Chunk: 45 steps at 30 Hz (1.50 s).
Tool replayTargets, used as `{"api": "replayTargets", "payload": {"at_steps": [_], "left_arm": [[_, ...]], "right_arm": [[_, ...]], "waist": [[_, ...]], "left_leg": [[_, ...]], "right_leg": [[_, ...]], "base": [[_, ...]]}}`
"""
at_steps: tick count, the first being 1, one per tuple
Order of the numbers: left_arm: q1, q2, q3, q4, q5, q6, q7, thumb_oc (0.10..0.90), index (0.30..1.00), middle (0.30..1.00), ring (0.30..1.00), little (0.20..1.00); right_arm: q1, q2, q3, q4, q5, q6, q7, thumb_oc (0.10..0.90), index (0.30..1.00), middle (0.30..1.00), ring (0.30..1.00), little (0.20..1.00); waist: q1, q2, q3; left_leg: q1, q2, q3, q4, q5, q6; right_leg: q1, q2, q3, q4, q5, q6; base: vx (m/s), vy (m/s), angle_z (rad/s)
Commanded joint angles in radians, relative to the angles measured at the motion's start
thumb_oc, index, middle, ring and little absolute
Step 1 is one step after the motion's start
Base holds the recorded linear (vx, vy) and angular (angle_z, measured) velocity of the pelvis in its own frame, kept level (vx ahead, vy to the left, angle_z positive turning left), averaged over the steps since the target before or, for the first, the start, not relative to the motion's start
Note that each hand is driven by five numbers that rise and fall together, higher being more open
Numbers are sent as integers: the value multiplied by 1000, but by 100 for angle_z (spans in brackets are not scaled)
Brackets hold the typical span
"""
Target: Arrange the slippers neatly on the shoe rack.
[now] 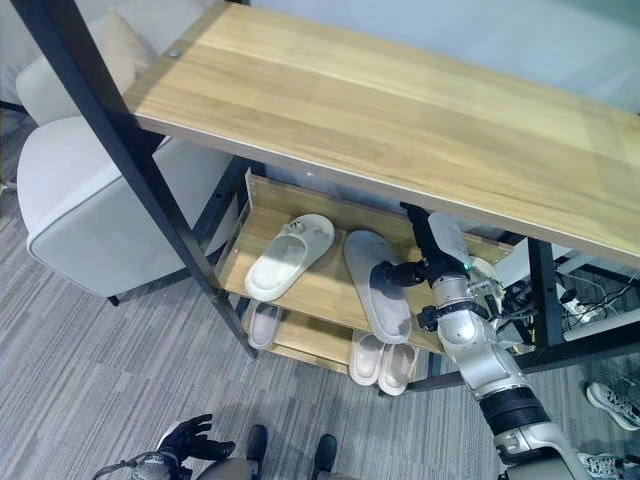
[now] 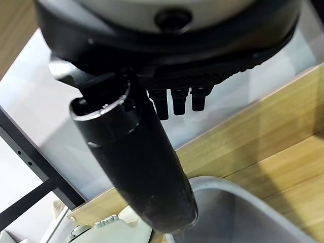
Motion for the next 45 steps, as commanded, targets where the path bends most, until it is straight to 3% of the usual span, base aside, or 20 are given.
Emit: {"api": "replayTargets", "payload": {"at_steps": [1,16,17,19,20,28,33,37,42,44,45], "left_arm": [[67,0,-75,90,40,27,15,800,900,900,900,900],[53,-10,-91,60,23,18,28,800,900,900,900,900],[49,-13,-96,59,22,18,30,800,900,900,900,900],[50,-14,-98,58,23,19,31,800,900,900,900,900],[49,-16,-100,59,25,21,34,800,900,900,900,900],[55,-20,-84,72,36,25,44,800,900,900,900,900],[66,-32,-63,74,49,28,54,800,900,900,900,900],[76,-40,-60,74,60,30,60,800,900,900,900,900],[80,-35,-37,68,67,29,56,800,900,900,900,900],[75,-18,-14,53,48,27,49,800,900,900,900,900],[70,-5,0,41,24,23,44,800,900,900,900,900]], "right_arm": [[-107,-52,-56,-42,61,-57,-53,800,900,900,900,900],[-82,1,-27,22,96,-46,-37,800,900,900,900,900],[-91,11,-25,22,111,-48,-40,662,693,693,693,693],[-94,17,-23,19,120,-50,-38,529,493,493,493,493],[-96,31,-24,12,138,-57,-41,400,300,300,300,300],[-7,87,-82,-48,226,-83,-44,400,300,300,300,300],[88,113,-174,-144,167,-90,-95,400,300,300,300,300],[173,149,-224,-255,195,-113,-96,400,300,300,300,300],[304,157,-175,-466,275,-163,60,400,300,300,300,300],[349,142,-119,-519,358,-173,174,400,300,300,300,300],[384,128,-75,-539,416,-167,244,400,300,300,300,300]], "waist": [[10,-4,-8],[3,17,19],[1,22,18],[0,23,17],[-1,26,16],[-17,32,5],[-35,37,-8],[-51,40,-20],[-78,37,-16],[-87,33,10],[-96,33,46]], "left_leg": [[-37,29,-35,2,-24,-26],[-55,23,-37,18,-28,-25],[-55,23,-36,14,-26,-25],[-54,23,-35,12,-27,-26],[-54,23,-32,13,-28,-26],[-34,28,-19,9,-34,-28],[-12,30,-11,-1,-40,-27],[8,32,-1,-5,-46,-28],[2,38,10,43,-65,-31],[-42,46,12,141,-95,-33],[-79,50,14,244,-127,-35]], "right_leg": [[17,-52,30,98,-119,85],[-7,-60,34,110,-117,82],[-10,-60,35,106,-114,83],[-10,-59,36,105,-113,83],[-10,-60,37,102,-111,83],[2,-56,48,86,-112,81],[16,-53,53,76,-113,82],[27,-52,62,69,-112,83],[17,-49,82,108,-129,81],[-30,-48,93,216,-170,75],[-71,-46,105,326,-210,65]], "base": [[0,0,0],[4,-4,1],[0,0,0],[0,0,0],[0,0,0],[16,-10,-4],[37,-15,-2],[32,-19,-5],[-34,-21,-14],[-151,-35,-7],[-159,-22,-14]]}}
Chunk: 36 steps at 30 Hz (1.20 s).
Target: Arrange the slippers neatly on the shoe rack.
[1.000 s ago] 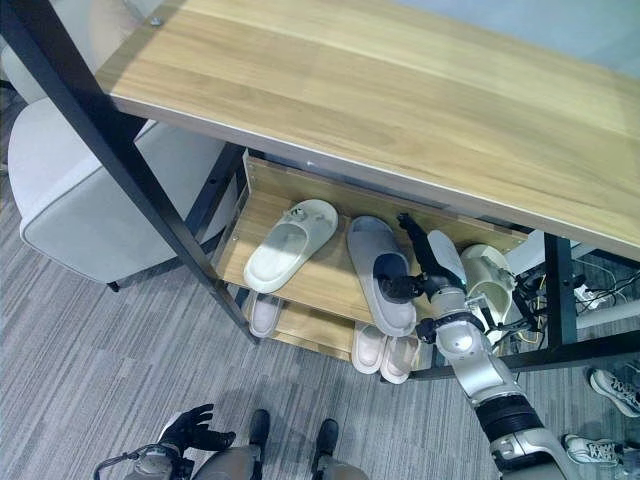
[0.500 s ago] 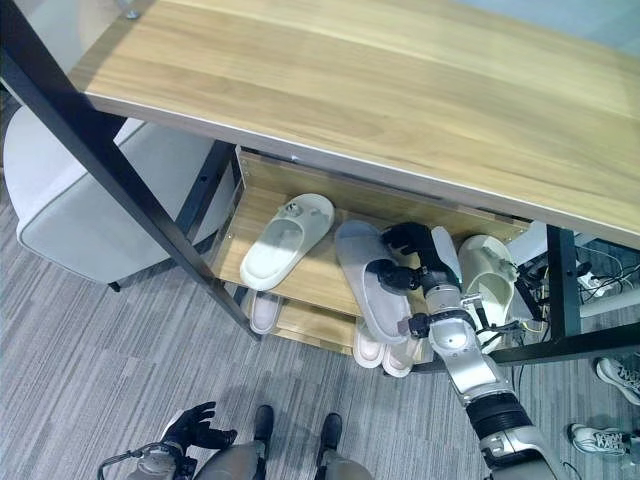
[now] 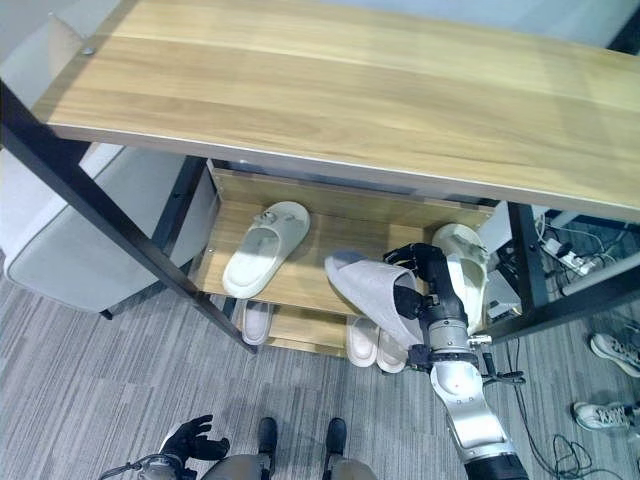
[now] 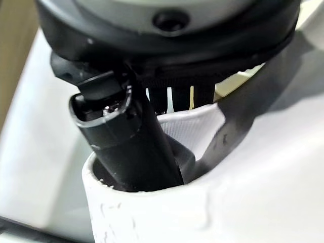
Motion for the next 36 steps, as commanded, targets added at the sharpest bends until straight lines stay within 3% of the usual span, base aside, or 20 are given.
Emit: {"api": "replayTargets", "payload": {"at_steps": [1,2,3,4,6,7,10,11,13,14,15,16,19,22,23,24,27,28,30,36], "left_arm": [[41,13,-15,58,15,7,-3,800,900,900,900,900],[35,29,20,45,-46,-3,-6,800,900,900,900,900],[35,29,20,45,-46,-3,-6,800,900,900,900,900],[20,49,56,4,-117,-27,17,800,900,900,900,900],[-1,66,77,-8,-167,-49,64,800,900,900,900,900],[-1,66,77,-8,-167,-49,64,800,900,900,900,900],[-29,68,75,-24,-253,-72,86,800,900,900,900,900],[-50,68,65,-40,-312,-92,113,800,900,900,900,900],[-72,61,63,-64,-374,-111,151,800,900,900,900,900],[-73,61,63,-64,-374,-111,151,800,900,900,900,900],[-86,51,56,-89,-404,-131,180,800,900,900,900,900],[-91,33,45,-148,-493,-162,224,800,900,900,900,900],[-100,24,36,-209,-529,-179,255,800,900,900,900,900],[-86,38,-15,-313,-550,-213,309,800,900,900,900,900],[-73,56,-41,-385,-559,-218,336,800,900,900,900,900],[-73,55,-40,-386,-559,-217,336,800,900,900,900,900],[-63,90,-70,-452,-582,-234,360,800,900,900,900,900],[-51,110,-75,-489,-589,-242,379,800,900,900,900,900],[-12,132,-87,-536,-588,-260,391,800,900,900,900,900],[57,150,-67,-474,-615,-259,384,800,900,900,900,900]], "right_arm": [[-18,-40,36,-157,137,-115,160,400,300,300,300,300],[16,-53,76,-149,158,-107,207,400,300,300,300,300],[15,-53,76,-148,158,-107,207,400,300,300,300,300],[21,-63,111,-100,137,-103,214,400,300,300,300,300],[-4,-70,143,-41,136,-108,201,400,300,300,300,300],[-4,-70,143,-41,136,-108,201,400,300,300,300,300],[-92,-84,174,30,170,-112,161,400,300,300,300,300],[-189,-106,191,47,191,-121,119,400,300,300,300,300],[-288,-131,207,52,185,-129,69,400,300,300,300,300],[-290,-131,208,53,185,-129,69,400,300,300,300,300],[-364,-140,220,57,178,-141,31,400,300,300,300,300],[-499,-167,231,66,154,-152,-60,400,300,300,300,300],[-607,-183,229,56,121,-159,-138,400,300,300,300,300],[-895,-261,265,125,122,-152,-256,400,300,300,300,300],[-1059,-280,306,199,180,-152,-310,400,300,300,300,300],[-1062,-280,308,201,181,-153,-310,400,300,300,300,300],[-1290,-298,383,402,283,-149,-360,400,300,300,300,300],[-1370,-325,415,490,302,-142,-384,400,300,300,300,300],[-1412,-338,426,595,340,-158,-404,400,300,300,300,300],[-1471,-365,476,696,400,-191,-425,400,300,300,300,300]], "waist": [[1,-24,-9],[-7,-23,31],[-7,-23,31],[-3,-22,69],[-2,-12,93],[-2,-12,92],[7,-1,128],[22,8,154],[34,14,161],[33,14,156],[41,19,153],[55,31,159],[62,36,148],[91,42,160],[106,46,181],[104,45,179],[129,45,224],[145,42,251],[168,37,252],[198,23,252]], "left_leg": [[-124,37,-30,256,-139,-28],[-176,42,-33,384,-188,-24],[-177,42,-33,385,-189,-24],[-235,49,-44,494,-227,-17],[-310,57,-54,607,-273,-2],[-312,57,-54,607,-273,-2],[-455,56,-62,806,-342,18],[-575,65,-60,964,-414,22],[-728,69,-70,1108,-451,30],[-738,69,-70,1114,-454,30],[-830,72,-79,1185,-472,37],[-981,64,-97,1329,-507,49],[-1126,62,-110,1460,-540,63],[-1293,38,-125,1670,-584,73],[-1393,25,-134,1799,-608,76],[-1398,24,-133,1801,-608,76],[-1494,-3,-171,1959,-653,72],[-1534,-18,-187,2051,-688,68],[-1535,-26,-198,2115,-734,61],[-1535,-19,-220,2183,-793,54]], "right_leg": [[-75,-56,49,302,-215,65],[-130,-61,54,432,-256,54],[-131,-61,54,433,-256,54],[-185,-67,57,531,-290,39],[-269,-74,61,658,-343,22],[-271,-74,61,658,-343,22],[-421,-82,70,852,-430,-8],[-545,-79,77,994,-505,-17],[-694,-81,92,1130,-543,-35],[-703,-81,92,1136,-546,-35],[-795,-81,100,1205,-569,-43],[-948,-88,118,1368,-612,-59],[-1091,-92,138,1510,-654,-76],[-1266,-107,163,1751,-710,-98],[-1352,-108,187,1891,-740,-114],[-1357,-109,188,1894,-741,-114],[-1446,-127,234,2087,-783,-123],[-1476,-128,259,2195,-808,-129],[-1476,-140,273,2269,-835,-139],[-1466,-139,282,2332,-845,-150]], "base": [[-200,-25,-7],[-106,-18,-11],[-219,-61,-5],[-162,-57,1],[-159,-46,5],[-109,-25,6],[-123,-49,6],[-159,-77,-5],[-151,-72,-6],[-114,-54,2],[-160,-74,5],[-193,-89,3],[-61,-44,19],[9,-48,22],[31,-52,20],[34,-38,20],[53,-13,36],[89,-42,32],[87,-60,18],[42,-6,4]]}}
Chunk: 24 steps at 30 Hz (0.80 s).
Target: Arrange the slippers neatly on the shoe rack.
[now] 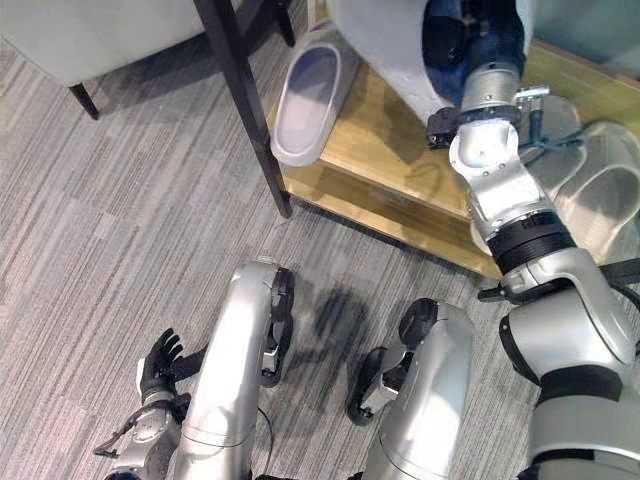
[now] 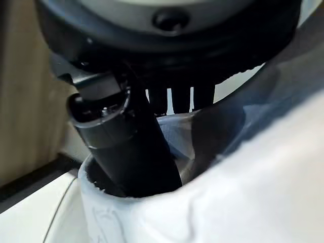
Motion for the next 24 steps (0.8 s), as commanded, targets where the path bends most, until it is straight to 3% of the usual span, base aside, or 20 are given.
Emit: {"api": "replayTargets", "payload": {"at_steps": [1,7,13,23,24], "left_arm": [[23,49,33,4,-27,-71,26,800,900,900,900,900],[29,35,56,110,-69,-68,-9,800,900,900,900,900],[-4,45,48,181,-75,-66,-26,800,900,900,900,900],[-29,44,43,171,-75,-84,-23,800,900,900,900,900],[-31,46,46,173,-78,-83,-24,800,900,900,900,900]], "right_arm": [[-149,-70,-51,-137,2,-127,-85,400,300,300,300,300],[-135,-57,-74,-114,-44,-138,-92,400,300,300,300,300],[-237,-22,67,25,-113,-71,-51,400,300,300,300,300],[-266,24,79,50,-143,-64,-67,400,300,300,300,300],[-273,31,80,59,-149,-59,-68,436,354,354,354,354]], "waist": [[18,-17,-15],[13,-25,-15],[13,-39,-15],[4,-40,-15],[3,-39,-15]], "left_leg": [[100,-17,-159,-37,-144,20],[100,-1,-171,-25,-152,20],[100,22,-187,18,-183,22],[100,32,-195,47,-193,23],[100,33,-194,50,-193,23]], "right_leg": [[100,14,101,-17,13,-65],[90,23,80,-26,21,-58],[70,32,77,-3,7,-62],[66,38,70,8,6,-59],[66,37,71,11,5,-59]], "base": [[66,14,0],[24,36,-12],[14,28,-16],[7,5,-4],[-6,-1,-7]]}}
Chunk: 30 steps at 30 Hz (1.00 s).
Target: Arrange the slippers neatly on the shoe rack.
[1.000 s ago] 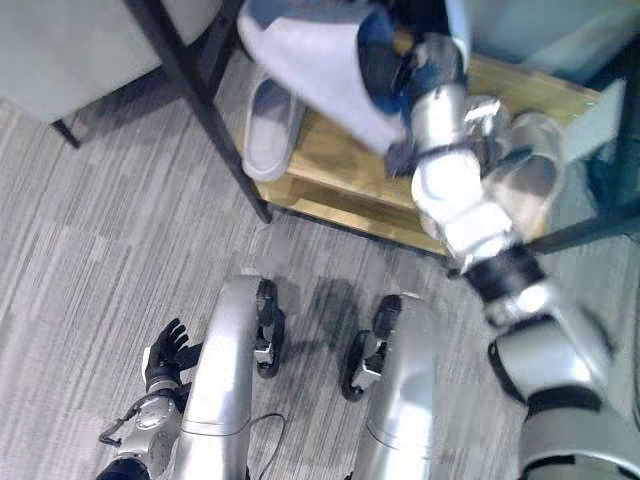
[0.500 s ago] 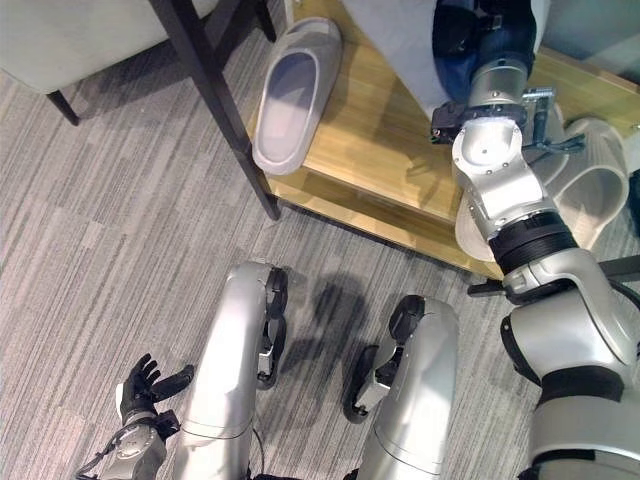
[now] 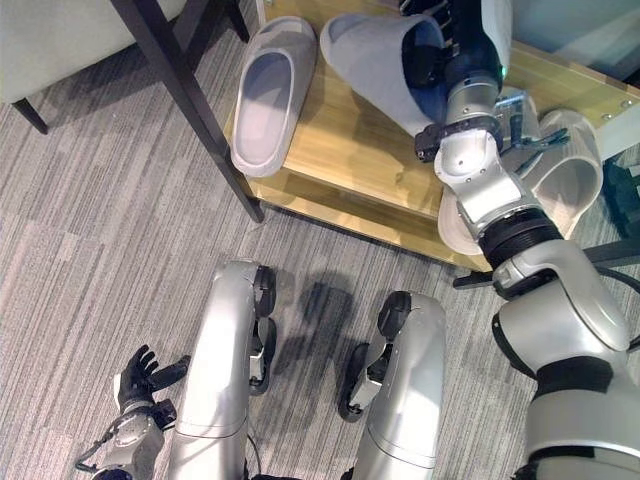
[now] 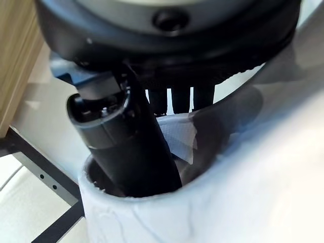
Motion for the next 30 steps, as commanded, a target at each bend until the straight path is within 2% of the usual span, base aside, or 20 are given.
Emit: {"api": "replayTargets", "payload": {"at_steps": [1,2,9,18,22,23,30], "left_arm": [[50,37,-13,7,-35,-48,25,800,900,900,900,900],[47,39,-13,13,-34,-47,25,800,900,900,900,900],[47,32,-39,48,-25,-34,9,800,900,900,900,900],[54,40,-24,32,-18,-43,5,800,900,900,900,900],[38,35,-20,62,-22,-39,2,800,900,900,900,900],[31,30,-10,72,-17,-39,16,800,900,900,900,900],[25,16,-3,74,-27,-36,14,800,900,900,900,900]], "right_arm": [[-225,-9,-60,-41,-24,-64,-54,764,846,846,846,846],[-231,0,-57,-26,-28,-61,-56,800,900,900,900,900],[-255,32,-43,12,-41,-47,-57,800,900,900,900,900],[-247,-14,-8,-43,-69,-43,-18,800,900,900,900,900],[-245,-6,-4,-39,1,-35,36,800,900,900,900,900],[-233,-15,4,-48,-5,-23,46,800,900,900,900,900],[-191,-43,11,-93,-36,-11,63,800,900,900,900,900]], "waist": [[35,-15,-23],[35,-15,-23],[27,-14,-23],[25,-19,-23],[15,-28,-23],[6,-36,-23],[-3,-42,-23]], "left_leg": [[52,-31,-167,2,-99,3],[52,-31,-168,5,-99,3],[52,-28,-166,10,-97,0],[52,-23,-170,20,-103,-1],[52,-21,-170,25,-105,-1],[52,-16,-169,27,-108,-1],[52,-13,-167,30,-113,-3]], "right_leg": [[26,-17,97,19,32,-63],[26,-17,98,22,31,-62],[22,-12,103,28,37,-62],[10,-10,104,29,34,-64],[7,-6,106,27,37,-62],[6,-8,110,29,35,-62],[3,-7,113,33,35,-60]], "base": [[-10,-1,-7],[0,0,0],[-5,2,0],[1,5,-1],[0,24,-8],[-11,26,-12],[-2,3,-1]]}}
